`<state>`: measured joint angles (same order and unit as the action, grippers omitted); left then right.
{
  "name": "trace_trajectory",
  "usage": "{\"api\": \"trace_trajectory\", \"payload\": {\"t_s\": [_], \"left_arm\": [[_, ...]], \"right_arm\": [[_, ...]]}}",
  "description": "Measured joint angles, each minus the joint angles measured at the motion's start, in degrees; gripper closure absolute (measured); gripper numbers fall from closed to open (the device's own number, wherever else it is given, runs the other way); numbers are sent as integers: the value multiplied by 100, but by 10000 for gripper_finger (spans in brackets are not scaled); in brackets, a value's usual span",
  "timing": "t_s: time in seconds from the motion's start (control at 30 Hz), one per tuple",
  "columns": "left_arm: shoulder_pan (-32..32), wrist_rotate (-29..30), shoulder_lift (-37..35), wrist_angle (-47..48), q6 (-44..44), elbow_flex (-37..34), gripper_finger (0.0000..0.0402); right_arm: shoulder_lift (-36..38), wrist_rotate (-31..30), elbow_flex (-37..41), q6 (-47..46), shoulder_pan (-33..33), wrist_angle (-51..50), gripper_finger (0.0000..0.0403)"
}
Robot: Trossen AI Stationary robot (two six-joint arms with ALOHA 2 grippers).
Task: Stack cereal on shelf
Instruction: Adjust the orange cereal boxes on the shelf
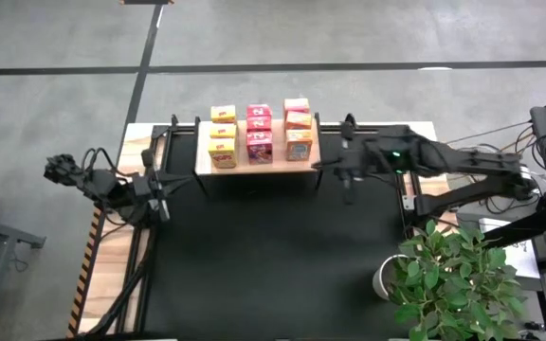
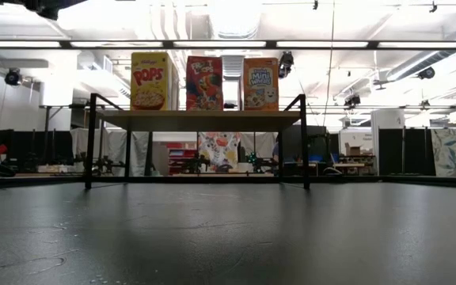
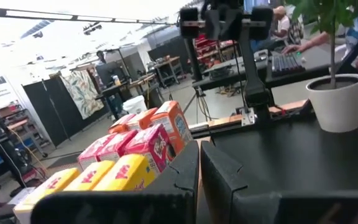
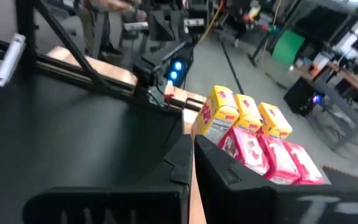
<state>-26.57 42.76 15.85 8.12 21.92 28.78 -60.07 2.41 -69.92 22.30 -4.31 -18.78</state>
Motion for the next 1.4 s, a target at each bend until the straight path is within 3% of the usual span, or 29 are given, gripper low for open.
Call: {"api": "trace_trajectory", "payload": {"t_s": [0.43, 0.83, 1.1, 1.27, 1.4], "left_arm": [[0, -2, -899, -126, -511, -634, 402], [2, 0, -1423, -320, -642, -1015, 402], [4, 4, -1590, -363, -762, -1063, 402], [4, 7, -1581, -512, -754, -1063, 402], [4, 17, -1531, -690, -724, -1061, 402]], "right_arm": [[2580, 17, 2839, -428, 185, 1650, 394], [3986, 16, 4367, -512, 183, 2350, 394], [4797, -14, 4845, -670, 183, 2379, 394], [5025, -963, 4885, -1066, 181, 2430, 394], [4640, -1546, 4817, -1239, 181, 2368, 394]]}}
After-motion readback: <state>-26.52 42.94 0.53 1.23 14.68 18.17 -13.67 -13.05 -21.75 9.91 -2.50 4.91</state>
